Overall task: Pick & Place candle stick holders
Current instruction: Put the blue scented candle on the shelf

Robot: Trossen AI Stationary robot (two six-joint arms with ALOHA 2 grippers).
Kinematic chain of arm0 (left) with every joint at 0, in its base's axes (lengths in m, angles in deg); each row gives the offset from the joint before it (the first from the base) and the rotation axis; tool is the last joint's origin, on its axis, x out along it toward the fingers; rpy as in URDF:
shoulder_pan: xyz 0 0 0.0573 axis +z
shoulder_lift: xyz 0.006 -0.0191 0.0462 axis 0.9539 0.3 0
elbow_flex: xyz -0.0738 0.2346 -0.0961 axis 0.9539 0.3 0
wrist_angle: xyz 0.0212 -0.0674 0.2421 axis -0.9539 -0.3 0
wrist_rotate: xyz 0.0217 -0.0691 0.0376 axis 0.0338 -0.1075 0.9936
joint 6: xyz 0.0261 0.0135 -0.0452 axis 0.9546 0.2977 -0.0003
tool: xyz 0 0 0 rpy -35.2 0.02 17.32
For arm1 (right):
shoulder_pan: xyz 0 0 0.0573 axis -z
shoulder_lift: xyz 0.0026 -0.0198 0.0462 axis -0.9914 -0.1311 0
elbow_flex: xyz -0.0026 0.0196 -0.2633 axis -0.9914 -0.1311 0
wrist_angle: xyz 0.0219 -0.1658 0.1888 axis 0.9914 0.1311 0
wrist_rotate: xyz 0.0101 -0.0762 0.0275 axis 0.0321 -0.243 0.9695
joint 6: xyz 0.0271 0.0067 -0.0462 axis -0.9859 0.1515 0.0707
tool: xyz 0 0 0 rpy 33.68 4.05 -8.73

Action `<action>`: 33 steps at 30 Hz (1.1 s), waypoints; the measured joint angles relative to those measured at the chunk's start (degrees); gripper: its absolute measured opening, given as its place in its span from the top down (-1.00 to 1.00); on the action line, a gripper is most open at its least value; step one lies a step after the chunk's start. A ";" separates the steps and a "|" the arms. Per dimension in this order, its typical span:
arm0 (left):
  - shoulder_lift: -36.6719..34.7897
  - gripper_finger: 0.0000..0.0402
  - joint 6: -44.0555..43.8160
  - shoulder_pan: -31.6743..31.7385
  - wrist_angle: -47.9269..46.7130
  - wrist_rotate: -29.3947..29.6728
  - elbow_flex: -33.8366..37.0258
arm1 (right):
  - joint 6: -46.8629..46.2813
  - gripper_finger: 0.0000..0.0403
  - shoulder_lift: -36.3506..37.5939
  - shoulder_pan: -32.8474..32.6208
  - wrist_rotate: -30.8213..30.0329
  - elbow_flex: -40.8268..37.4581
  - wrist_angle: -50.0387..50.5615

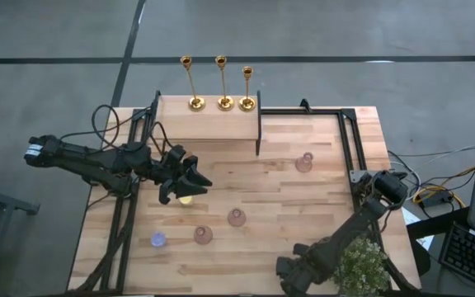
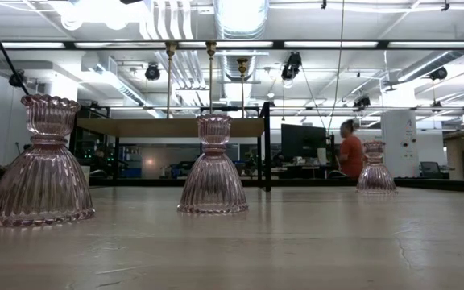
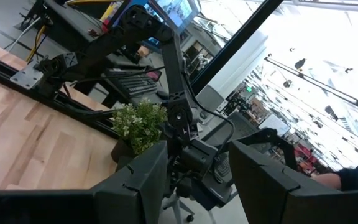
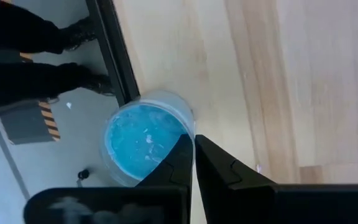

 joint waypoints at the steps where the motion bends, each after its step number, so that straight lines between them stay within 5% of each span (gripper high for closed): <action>1: 0.00 0.12 0.32 0.00 0.00 0.01 0.00 | -0.52 0.96 0.17 0.25 0.14 0.00 0.00; 23: -5.35 0.12 7.75 0.02 -0.70 1.18 0.00 | -5.74 0.96 13.72 17.32 0.64 0.03 4.41; 33: -17.52 0.12 12.50 0.04 -16.43 10.94 0.00 | -4.95 0.96 16.66 25.34 -3.15 7.33 9.86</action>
